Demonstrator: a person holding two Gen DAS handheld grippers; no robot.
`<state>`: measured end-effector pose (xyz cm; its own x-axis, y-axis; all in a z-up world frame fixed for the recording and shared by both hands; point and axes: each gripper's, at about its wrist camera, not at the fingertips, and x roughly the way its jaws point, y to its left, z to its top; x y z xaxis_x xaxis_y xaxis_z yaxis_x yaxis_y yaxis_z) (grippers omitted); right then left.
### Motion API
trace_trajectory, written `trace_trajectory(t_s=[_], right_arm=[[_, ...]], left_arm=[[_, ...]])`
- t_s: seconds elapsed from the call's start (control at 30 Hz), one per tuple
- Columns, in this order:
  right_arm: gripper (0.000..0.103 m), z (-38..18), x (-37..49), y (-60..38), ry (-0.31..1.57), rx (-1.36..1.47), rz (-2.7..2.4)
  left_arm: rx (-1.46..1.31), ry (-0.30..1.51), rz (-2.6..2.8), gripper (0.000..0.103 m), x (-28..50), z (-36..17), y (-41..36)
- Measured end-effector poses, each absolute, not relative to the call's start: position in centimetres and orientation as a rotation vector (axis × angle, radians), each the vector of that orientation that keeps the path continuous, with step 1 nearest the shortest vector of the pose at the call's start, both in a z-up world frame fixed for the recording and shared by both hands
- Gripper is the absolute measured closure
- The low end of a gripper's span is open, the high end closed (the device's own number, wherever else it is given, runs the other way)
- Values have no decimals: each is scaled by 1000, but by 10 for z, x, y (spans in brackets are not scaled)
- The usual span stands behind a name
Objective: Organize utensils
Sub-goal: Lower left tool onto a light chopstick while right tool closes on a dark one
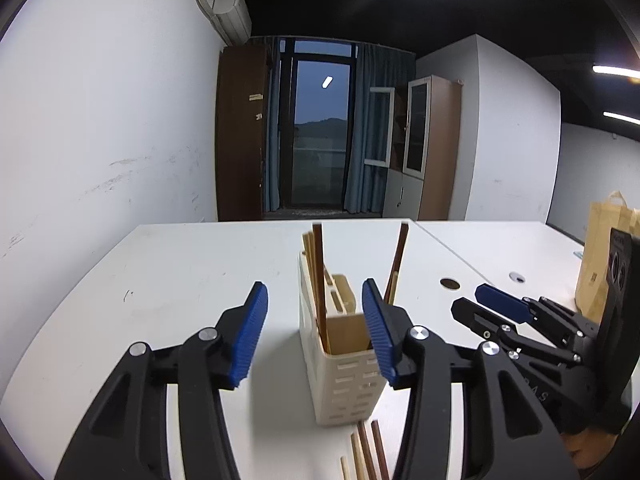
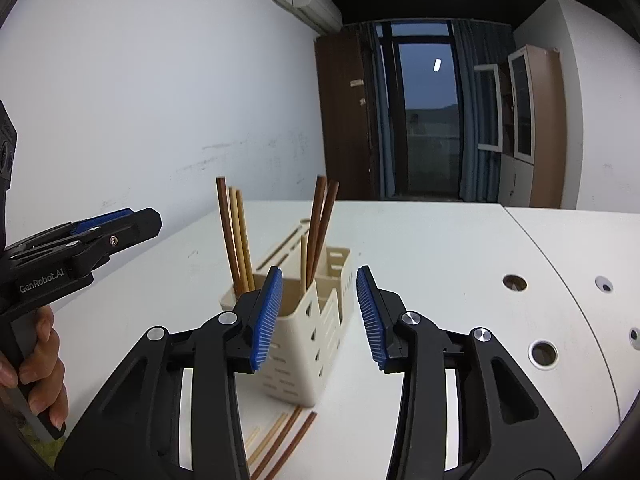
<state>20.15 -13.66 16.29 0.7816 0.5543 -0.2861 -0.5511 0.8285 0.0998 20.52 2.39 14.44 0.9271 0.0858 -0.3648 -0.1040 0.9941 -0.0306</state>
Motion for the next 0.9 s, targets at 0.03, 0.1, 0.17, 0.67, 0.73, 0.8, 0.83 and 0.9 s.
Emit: trace_trajectory(t_s=[0.03,0.1,0.17,0.67,0.73,0.8,0.83,0.9], right_arm=[[63,160,200,-138,321,7,592],[60,153,197,-142,340,6,588],[60,147,196,-144,366,7,586],[55,94,204,-133,555,-49,550],[55,86,207,-129,583,-60,548],[55,79,210,-125,607,-71,543],[55,76,212,-123,619,-77,539],[55,67,215,-121,644,-81,537]], left_arm=[[-50,382,95,55,203,142,24],[-46,405,90,55,201,138,22],[-47,416,92,55,194,131,24],[-79,596,65,55,192,52,31],[-71,612,62,55,192,46,29],[-67,625,60,55,192,40,28],[-65,634,60,55,192,36,28],[-58,645,61,55,193,30,27]])
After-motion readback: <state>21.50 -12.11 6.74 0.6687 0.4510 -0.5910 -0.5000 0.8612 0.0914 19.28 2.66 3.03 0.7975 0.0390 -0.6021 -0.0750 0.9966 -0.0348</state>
